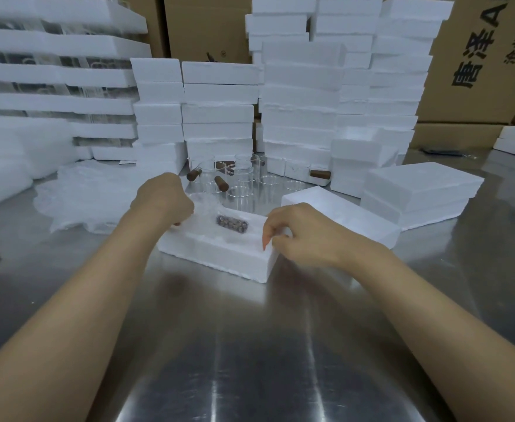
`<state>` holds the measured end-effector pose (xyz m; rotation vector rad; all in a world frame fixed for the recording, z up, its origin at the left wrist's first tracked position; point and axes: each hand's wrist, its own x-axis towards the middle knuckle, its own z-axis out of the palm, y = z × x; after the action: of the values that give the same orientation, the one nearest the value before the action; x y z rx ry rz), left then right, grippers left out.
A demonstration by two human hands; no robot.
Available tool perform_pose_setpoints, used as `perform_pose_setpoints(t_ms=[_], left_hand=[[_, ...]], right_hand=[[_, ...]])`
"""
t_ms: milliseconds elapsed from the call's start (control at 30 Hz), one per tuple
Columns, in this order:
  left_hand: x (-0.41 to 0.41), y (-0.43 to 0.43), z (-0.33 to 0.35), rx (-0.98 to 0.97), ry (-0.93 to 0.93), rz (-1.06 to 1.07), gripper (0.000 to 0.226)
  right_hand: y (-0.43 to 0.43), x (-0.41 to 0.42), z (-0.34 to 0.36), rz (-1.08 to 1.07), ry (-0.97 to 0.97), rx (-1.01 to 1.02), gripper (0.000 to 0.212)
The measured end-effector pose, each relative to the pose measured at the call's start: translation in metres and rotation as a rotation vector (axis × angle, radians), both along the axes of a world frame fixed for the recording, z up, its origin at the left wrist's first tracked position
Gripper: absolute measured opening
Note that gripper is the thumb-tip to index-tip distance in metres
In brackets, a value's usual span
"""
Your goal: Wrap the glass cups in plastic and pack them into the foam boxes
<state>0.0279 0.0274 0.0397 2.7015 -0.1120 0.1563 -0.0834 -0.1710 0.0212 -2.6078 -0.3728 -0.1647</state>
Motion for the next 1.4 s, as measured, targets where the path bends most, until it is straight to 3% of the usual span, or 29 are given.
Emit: perform_pose_setpoints(t_ms=[100,233,300,400,533,733,867,1067,1133,1267,1333,1400], left_hand=[[0.000,-0.002,0.000,-0.060,0.037,-0.041,0.031],[-0.004,-0.005,0.001,-0.126,0.055,-0.082,0.042],[-0.006,-0.010,0.002,-0.099,-0.095,-0.125,0.048],[-0.015,-0.019,0.003,-0.067,-0.338,-0.316,0.039],[-0.023,-0.027,-0.002,-0.045,-0.159,-0.503,0.045],[-0.020,-0.030,-0.017,-0.269,-0.201,-0.528,0.026],[-0.021,-0.037,-0.019,-0.079,-0.298,-0.493,0.026],[-0.023,-0.047,-0.027,0.157,-0.476,-0.524,0.054],[-0.023,-0.047,-0.027,0.123,-0.448,-0.528,0.053],[-0.022,-0.037,-0.017,-0.282,-0.522,-0.409,0.036],[-0.012,-0.024,-0.011,-0.257,-0.543,-0.216,0.031],[-0.004,-0.010,-0.007,-0.128,-0.368,-0.053,0.030]], right_hand=[[0.003,-0.001,0.000,0.052,0.050,0.094,0.021],[-0.001,0.000,-0.001,0.007,-0.061,-0.073,0.013],[-0.009,0.001,0.001,-0.025,-0.114,-0.087,0.005],[-0.021,0.006,-0.001,-0.106,-0.143,-0.087,0.010],[-0.030,0.011,-0.008,-0.152,-0.178,-0.061,0.016],[-0.043,0.013,0.001,-0.320,-0.314,0.071,0.025],[-0.051,0.014,-0.001,-0.498,-0.176,-0.103,0.031],[-0.052,0.011,-0.003,-0.434,0.021,-0.177,0.058],[-0.052,0.010,-0.002,-0.429,-0.028,-0.098,0.054],[-0.054,0.007,0.014,-0.471,-0.297,0.111,0.041],[-0.052,0.004,0.024,-0.465,-0.456,0.270,0.038],[-0.049,0.001,0.030,-0.426,-0.585,0.454,0.039]])
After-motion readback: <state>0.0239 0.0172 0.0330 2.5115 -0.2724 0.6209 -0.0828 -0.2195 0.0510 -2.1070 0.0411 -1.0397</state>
